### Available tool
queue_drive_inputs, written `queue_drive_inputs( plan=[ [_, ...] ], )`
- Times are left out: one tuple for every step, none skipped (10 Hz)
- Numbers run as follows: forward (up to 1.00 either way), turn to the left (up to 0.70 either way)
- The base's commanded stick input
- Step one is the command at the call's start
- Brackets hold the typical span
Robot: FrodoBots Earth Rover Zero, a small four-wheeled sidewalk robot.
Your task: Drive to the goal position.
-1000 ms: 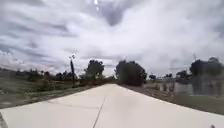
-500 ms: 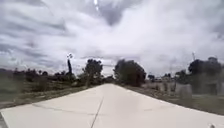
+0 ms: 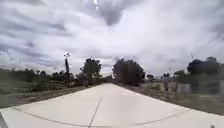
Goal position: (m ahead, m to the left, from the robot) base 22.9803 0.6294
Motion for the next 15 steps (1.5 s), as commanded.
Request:
queue_drive_inputs(
  plan=[
    [0.85,0.0],
    [0.85,0.0],
    [0.85,0.0],
    [0.85,0.0],
    [0.85,0.0],
    [0.85,0.0],
    [0.85,0.0],
    [0.85,0.0],
    [0.85,0.0],
    [0.85,0.0],
    [0.85,0.0],
    [0.85,0.0],
    [0.85,0.0],
    [0.85,0.0],
    [0.85,0.0]
  ],
)
